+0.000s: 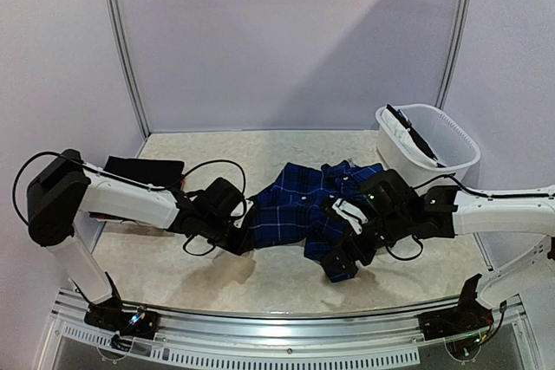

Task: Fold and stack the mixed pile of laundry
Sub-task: Pick up the crumpled shirt from the center of the board.

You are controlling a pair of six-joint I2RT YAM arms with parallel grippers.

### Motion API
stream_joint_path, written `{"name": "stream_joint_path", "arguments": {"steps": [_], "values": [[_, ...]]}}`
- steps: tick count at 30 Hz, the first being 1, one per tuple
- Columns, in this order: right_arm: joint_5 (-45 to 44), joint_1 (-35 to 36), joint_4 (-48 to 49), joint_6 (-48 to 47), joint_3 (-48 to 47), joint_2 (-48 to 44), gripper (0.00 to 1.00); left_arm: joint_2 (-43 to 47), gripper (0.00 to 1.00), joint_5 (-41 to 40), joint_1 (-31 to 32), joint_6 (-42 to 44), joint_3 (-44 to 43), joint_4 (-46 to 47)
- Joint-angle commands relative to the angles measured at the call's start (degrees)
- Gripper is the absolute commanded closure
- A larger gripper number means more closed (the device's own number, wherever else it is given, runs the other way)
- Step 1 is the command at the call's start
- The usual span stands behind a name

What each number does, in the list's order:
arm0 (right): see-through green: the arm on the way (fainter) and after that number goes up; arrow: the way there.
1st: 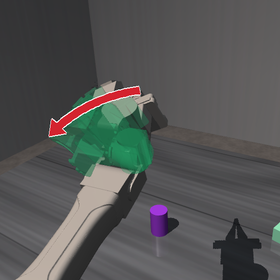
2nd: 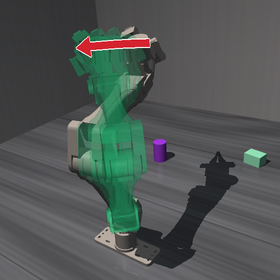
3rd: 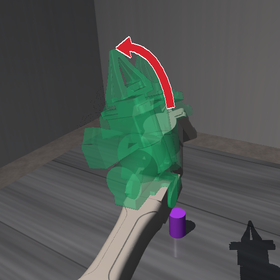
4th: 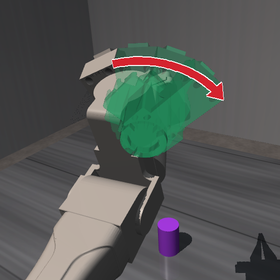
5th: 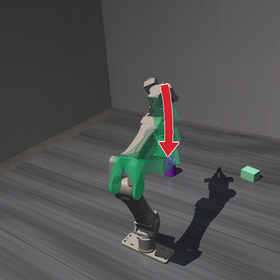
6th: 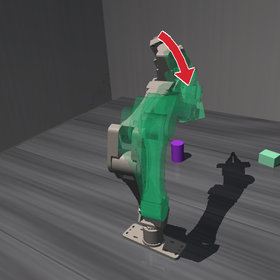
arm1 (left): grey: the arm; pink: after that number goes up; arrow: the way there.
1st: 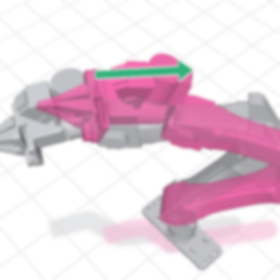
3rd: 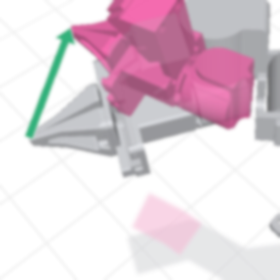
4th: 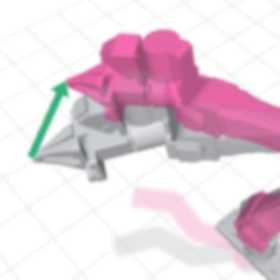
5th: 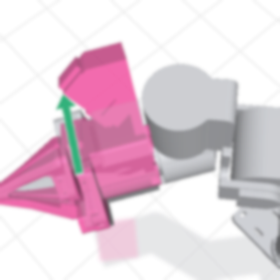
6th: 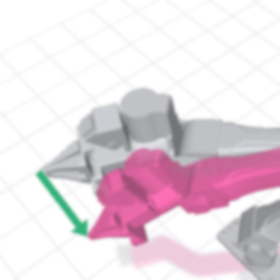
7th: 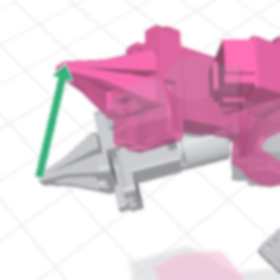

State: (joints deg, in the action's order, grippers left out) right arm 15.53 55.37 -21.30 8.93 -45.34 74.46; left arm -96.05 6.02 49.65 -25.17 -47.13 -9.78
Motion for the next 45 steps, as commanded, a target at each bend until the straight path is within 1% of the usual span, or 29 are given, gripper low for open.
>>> {"name": "stream_joint_path", "arguments": {"steps": [1, 4, 8, 13, 21, 25, 29, 34, 38, 40, 42, 44, 45], "values": [[-0.07, 1.12, 0.01, 0.12, -0.35, 2.01, 0.08, -1.45, 1.00, -0.82, -0.78, 0.50, -2.26, 0.58], [-0.93, 1.18, -0.51, -0.93, -0.32, 2.68, 0.09, 0.77, 1.00, -1.05, -0.69, -1.10, -2.23, -0.79], [-1.66, 1.20, -0.68, -2.18, 0.14, 3.18, 0.10, 4.60, 1.00, -2.38, -0.69, -3.89, -2.96, -5.88], [-1.56, 1.17, -0.28, -4.01, 0.93, 5.29, 0.14, 8.15, 1.00, -2.25, -0.69, -7.25, -3.70, -9.83], [-2.34, 1.30, 0.81, -4.41, 0.17, 9.54, 0.16, 9.18, 1.00, -2.77, -0.69, -9.42, -6.33, -13.62], [-9.60, 2.14, 0.90, -3.73, -0.89, 11.82, 0.14, 8.95, 1.00, -2.59, -0.69, -9.38, -7.33, -14.68], [-14.84, 2.17, 0.82, -2.30, -1.54, 13.99, 0.14, 9.46, 1.00, -2.85, -0.69, -9.54, -7.66, -15.71], [-24.77, 2.16, -1.20, 2.05, -3.00, 17.74, 0.14, 10.38, 1.00, -3.07, -0.69, -10.01, -7.26, -16.70], [-25.94, 2.24, -2.44, 5.92, -3.72, 20.97, 0.15, 10.87, 1.00, -3.04, -0.69, -10.49, -6.79, -17.01], [-25.67, 2.26, -2.25, 7.17, -3.79, 22.95, 0.17, 10.97, 1.00, -3.03, -0.69, -10.57, -6.82, -17.18], [-25.66, 2.15, -2.04, 7.79, -3.79, 24.01, 0.21, 10.97, 1.00, -3.03, -0.69, -10.52, -7.06, -17.64], [-25.47, 2.20, -1.89, 8.06, -3.71, 24.52, 0.28, 11.05, 1.00, -3.03, -0.69, -10.49, -7.22, -17.89], [-25.42, 2.18, -1.94, 8.18, -3.70, 24.59, 0.33, 11.14, 1.00, -3.06, -0.69, -10.44, -7.26, -17.99]]}}
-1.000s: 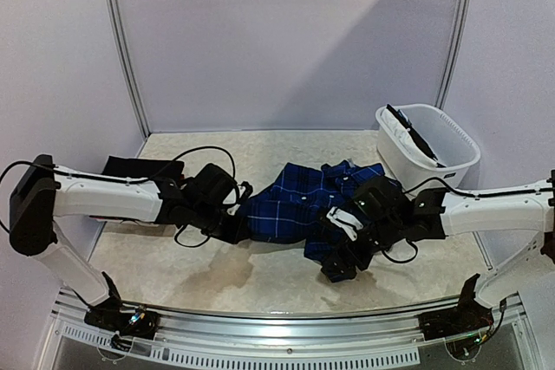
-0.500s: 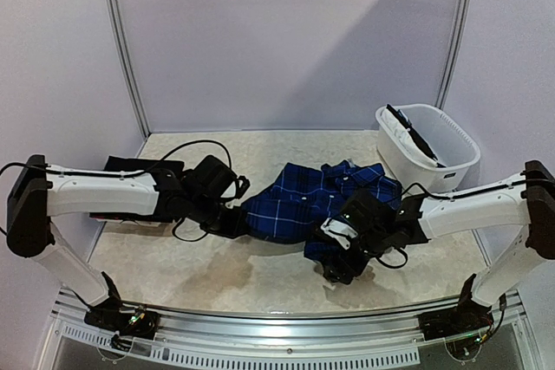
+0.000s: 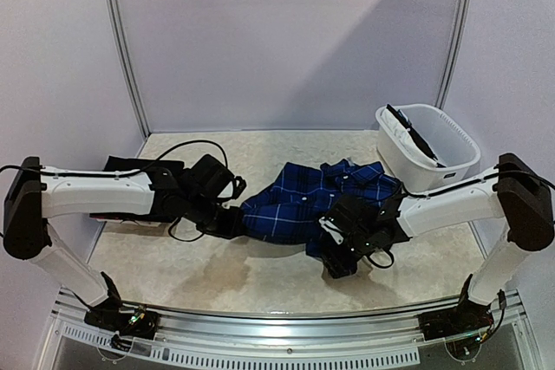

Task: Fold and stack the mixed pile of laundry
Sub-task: Pick up the crumpled shirt from the center of the board.

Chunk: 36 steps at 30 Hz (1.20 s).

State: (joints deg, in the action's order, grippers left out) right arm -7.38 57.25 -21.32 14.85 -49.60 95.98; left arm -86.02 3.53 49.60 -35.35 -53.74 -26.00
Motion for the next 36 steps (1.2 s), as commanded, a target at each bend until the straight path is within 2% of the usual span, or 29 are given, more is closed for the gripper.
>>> {"name": "stream_joint_path", "arguments": {"steps": [1, 4, 5, 12, 21, 30, 36], "values": [[-2.29, 0.32, -2.09, 2.35, 0.56, 3.13, 0.41, 1.17, 1.00, -0.62, -0.65, -0.24, -0.67, -1.92], [-1.73, 0.37, -3.17, 2.63, 0.19, 2.94, 0.66, 1.44, 1.00, -0.70, -0.65, -0.28, -0.67, -2.27], [-1.68, 0.40, -3.90, 3.00, -0.04, 2.77, 0.72, 1.49, 1.00, -0.68, -0.65, -0.38, -0.59, -2.40], [-1.73, 0.57, -13.13, 4.50, -4.29, -1.70, 0.99, 2.78, 1.00, -1.16, -0.65, -1.60, -1.02, -4.55], [-1.19, 0.58, -28.12, 5.06, -13.03, -11.88, 1.00, 7.21, 1.00, -3.33, -0.82, -5.32, -3.82, -12.36], [2.26, 0.59, -37.63, 3.63, -23.10, -20.15, 1.00, 10.47, 1.00, -8.10, -3.22, -7.15, -11.83, -22.66], [0.52, 0.59, -41.82, 2.30, -32.07, -22.41, 1.00, 12.06, 1.00, -8.68, -6.17, -7.56, -17.26, -27.49]]}}
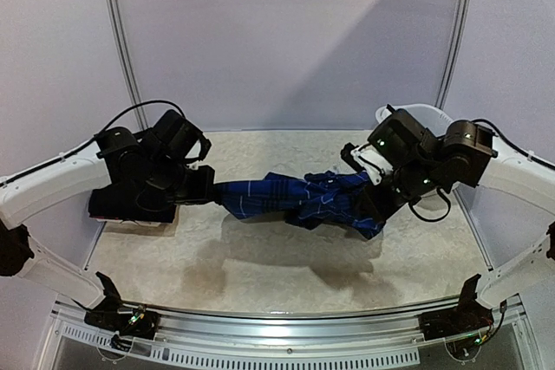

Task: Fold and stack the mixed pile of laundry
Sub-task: Pick up the crumpled shirt from the center of the board, then flatten out the crumpled shirt at the center of the board.

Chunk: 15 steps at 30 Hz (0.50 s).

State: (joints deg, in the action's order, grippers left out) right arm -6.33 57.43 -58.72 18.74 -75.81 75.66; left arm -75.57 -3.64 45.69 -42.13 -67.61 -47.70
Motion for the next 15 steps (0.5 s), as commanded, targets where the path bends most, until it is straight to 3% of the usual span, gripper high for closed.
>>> {"name": "stream_joint_path", "arguments": {"steps": [1, 15], "values": [[-1.14, 0.44, -5.07, -1.86, -7.64, -1.93, 1.00, 1.69, 1.00, -1.43, -2.66, -0.64, -4.40, -6.32], [-13.74, 0.37, -8.08, -7.98, -33.19, 0.90, 1.00, 0.83, 1.00, -0.01, -9.30, 0.58, -22.83, -18.94]]}}
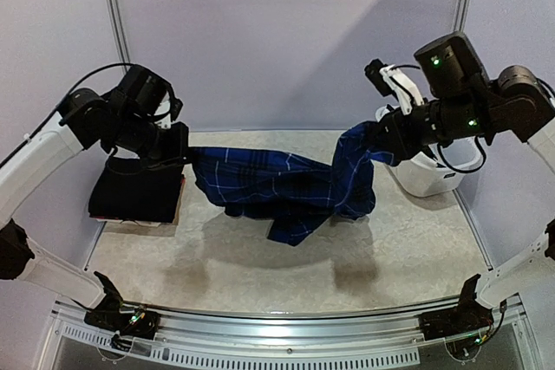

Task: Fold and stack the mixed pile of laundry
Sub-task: Flatten out the crumpled shirt at the center of the board.

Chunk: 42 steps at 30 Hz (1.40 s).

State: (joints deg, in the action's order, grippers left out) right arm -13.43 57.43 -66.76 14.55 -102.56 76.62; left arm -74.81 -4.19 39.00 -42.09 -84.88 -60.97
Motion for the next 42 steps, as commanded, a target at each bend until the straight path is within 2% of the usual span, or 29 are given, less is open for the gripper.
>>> {"name": "stream_joint_path", "arguments": {"steps": [1, 11, 17, 22, 26, 30, 34, 38, 40, 42], "values": [[-7.95, 0.35, 0.53, -4.72, -8.02, -0.21, 1.00, -0.14, 1.00, 0.81, -3.14, 0.78, -7.27, -6.38], [-16.19, 0.36, 16.46, -20.24, -13.52, -7.59, 1.00, -3.54, 1.00, 3.19, -6.72, 6.03, -29.27, -13.95], [-18.08, 0.40, 25.48, -30.23, -16.97, -10.81, 1.00, -3.60, 1.00, 6.79, -8.59, 9.02, -40.23, -14.32], [-17.49, 0.34, 33.43, -38.69, -21.39, -13.37, 1.00, -1.60, 1.00, 11.49, -9.46, 11.12, -44.76, -10.56], [-16.39, 0.36, 37.77, -45.31, -26.63, -14.59, 1.00, 2.13, 1.00, 15.22, -9.69, 11.54, -44.86, -2.39], [-15.07, 0.37, 43.59, -52.97, -30.43, -14.45, 1.00, 4.93, 1.00, 15.01, -9.74, 11.01, -44.53, 6.90], [-14.46, 0.32, 52.84, -61.70, -31.69, -10.24, 1.00, 2.97, 1.00, 11.34, -9.78, 9.59, -45.14, 13.07], [-22.23, -0.29, 62.52, -75.89, -35.91, 2.25, 1.00, -4.84, 1.00, 0.52, -10.70, 7.81, -50.95, 7.67], [-22.46, -5.74, 58.67, -76.39, -37.70, 8.26, 1.00, -8.30, 1.00, -2.76, -12.12, 5.57, -50.17, 5.85], [-20.28, -13.47, 53.15, -69.78, -35.99, 12.80, 1.00, -10.81, 1.00, -3.64, -14.11, 3.60, -46.30, 5.84]]}}
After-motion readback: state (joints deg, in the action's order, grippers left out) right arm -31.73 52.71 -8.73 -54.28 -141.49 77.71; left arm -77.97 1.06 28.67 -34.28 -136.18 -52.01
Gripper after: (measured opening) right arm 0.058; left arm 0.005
